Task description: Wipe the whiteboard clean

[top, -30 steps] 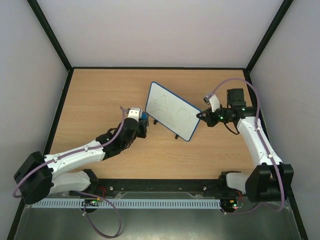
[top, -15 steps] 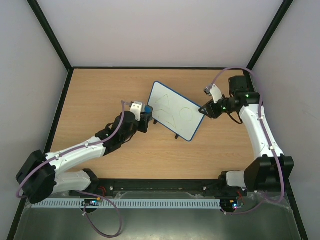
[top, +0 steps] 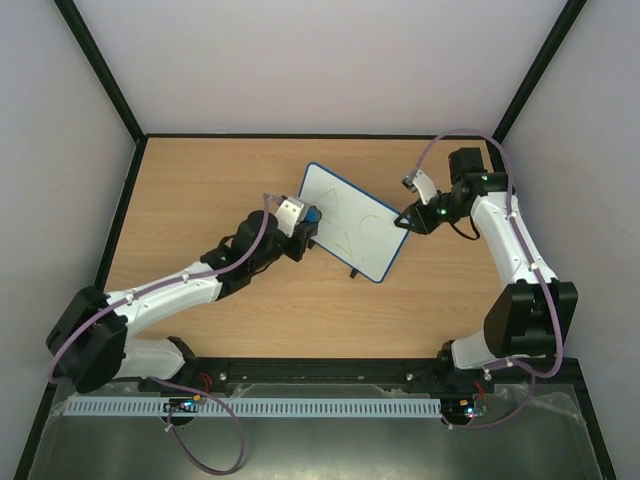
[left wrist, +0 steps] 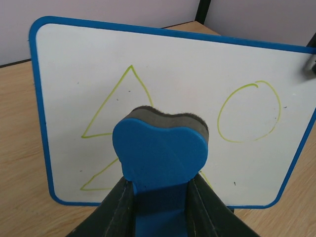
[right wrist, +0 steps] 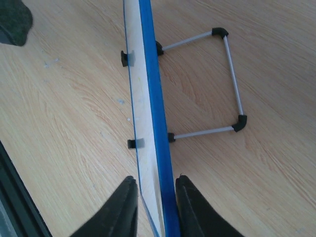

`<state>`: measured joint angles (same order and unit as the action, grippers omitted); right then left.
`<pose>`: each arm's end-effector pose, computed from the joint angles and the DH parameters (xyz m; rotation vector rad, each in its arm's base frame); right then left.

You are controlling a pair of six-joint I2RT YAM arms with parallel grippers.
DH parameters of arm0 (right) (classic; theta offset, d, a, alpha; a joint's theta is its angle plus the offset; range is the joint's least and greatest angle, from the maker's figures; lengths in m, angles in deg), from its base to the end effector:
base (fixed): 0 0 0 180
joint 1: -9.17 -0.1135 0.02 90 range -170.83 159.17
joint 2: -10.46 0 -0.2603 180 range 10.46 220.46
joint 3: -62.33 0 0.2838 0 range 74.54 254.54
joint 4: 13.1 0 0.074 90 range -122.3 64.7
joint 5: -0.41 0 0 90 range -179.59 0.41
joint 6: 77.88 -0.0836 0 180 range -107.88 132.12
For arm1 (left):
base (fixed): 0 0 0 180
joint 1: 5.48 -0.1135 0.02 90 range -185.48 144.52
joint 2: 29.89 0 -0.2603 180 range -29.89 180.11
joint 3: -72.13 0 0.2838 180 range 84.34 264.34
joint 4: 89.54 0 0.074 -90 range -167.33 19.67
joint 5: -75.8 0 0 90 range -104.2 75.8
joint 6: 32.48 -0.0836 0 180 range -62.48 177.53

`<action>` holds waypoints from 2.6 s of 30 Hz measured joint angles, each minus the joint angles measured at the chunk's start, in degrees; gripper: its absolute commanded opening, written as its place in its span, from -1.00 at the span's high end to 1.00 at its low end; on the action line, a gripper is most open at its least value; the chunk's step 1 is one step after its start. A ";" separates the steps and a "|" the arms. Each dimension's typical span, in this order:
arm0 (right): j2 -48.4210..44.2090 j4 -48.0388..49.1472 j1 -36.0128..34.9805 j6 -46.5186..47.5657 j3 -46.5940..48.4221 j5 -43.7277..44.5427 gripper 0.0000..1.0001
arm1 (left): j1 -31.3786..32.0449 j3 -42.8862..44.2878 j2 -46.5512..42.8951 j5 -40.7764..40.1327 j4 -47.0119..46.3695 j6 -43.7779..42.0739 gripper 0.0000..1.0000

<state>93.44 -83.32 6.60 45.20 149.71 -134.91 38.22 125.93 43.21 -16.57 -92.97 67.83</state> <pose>0.3225 0.0740 0.2725 -0.9439 2.2307 0.8358 0.2653 -0.2488 0.2257 0.5155 1.8216 -0.6143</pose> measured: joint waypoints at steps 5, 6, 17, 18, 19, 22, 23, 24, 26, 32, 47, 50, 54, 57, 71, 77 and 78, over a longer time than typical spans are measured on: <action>2.62 -0.31 0.04 -0.09 1.70 -2.40 0.95 | -0.13 1.92 4.15 2.03 -1.92 -2.16 0.94; 2.91 -0.42 0.11 -0.24 1.81 -2.78 0.96 | -0.13 2.27 5.01 2.45 -2.43 -2.40 0.95; 2.56 0.07 0.22 -2.56 0.33 -5.20 0.96 | 6.54 9.27 18.01 2.40 -12.55 -3.17 0.95; 2.25 0.37 0.22 -2.89 0.00 -5.22 0.96 | 7.52 10.56 19.43 2.16 -12.85 -3.02 0.95; 1.90 0.79 0.22 -3.37 -0.44 -5.22 0.96 | 8.55 12.09 20.92 1.66 -13.11 -2.78 0.95; 0.85 1.90 0.26 -4.79 -1.79 -5.31 0.96 | 11.37 15.54 23.89 -0.85 -13.09 -1.22 0.95; 0.57 2.10 0.28 -5.16 -2.05 -5.31 0.96 | 12.33 16.61 24.61 -1.90 -12.85 -0.46 0.95; 0.24 2.34 0.31 -5.57 -2.43 -5.31 0.96 | 13.20 17.70 25.27 -3.02 -12.46 0.79 0.95; -0.31 2.67 0.31 -6.32 -2.86 -5.31 0.96 | 14.29 19.56 26.27 -4.11 -11.63 3.50 0.95; -1.01 3.52 0.42 -7.43 -3.50 -4.61 0.96 | 14.97 23.21 29.94 -5.40 -8.72 9.88 0.95; -1.33 6.25 1.42 -8.90 -4.66 -3.50 0.96 | 12.37 20.31 31.91 -3.93 -9.01 24.06 0.95; -1.62 6.54 1.38 -9.97 -4.85 -3.85 0.96 | 10.69 17.79 32.09 -3.67 -9.16 26.84 0.95; -2.36 7.08 1.36 -10.88 -5.62 -4.02 0.96 | 9.68 17.66 32.11 -4.00 -7.37 29.42 0.95; -2.73 7.13 1.31 -11.54 -5.88 -4.13 0.96 | 10.10 19.47 32.09 -5.20 -4.66 30.51 0.95; -3.17 8.31 1.49 -12.81 -6.71 -3.93 0.96 | 10.32 26.53 32.59 -6.16 -3.52 36.00 0.95; -3.17 8.94 1.79 -13.64 -6.88 -3.54 0.96 | 9.88 21.38 33.97 -5.95 -7.87 41.38 0.95; -3.21 9.07 1.84 -13.88 -6.88 -3.54 0.96 | 9.88 20.35 34.38 -5.84 -7.80 42.01 0.95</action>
<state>90.22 -74.25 8.44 31.32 142.83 -138.45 48.10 146.27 77.59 -22.41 -100.77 109.84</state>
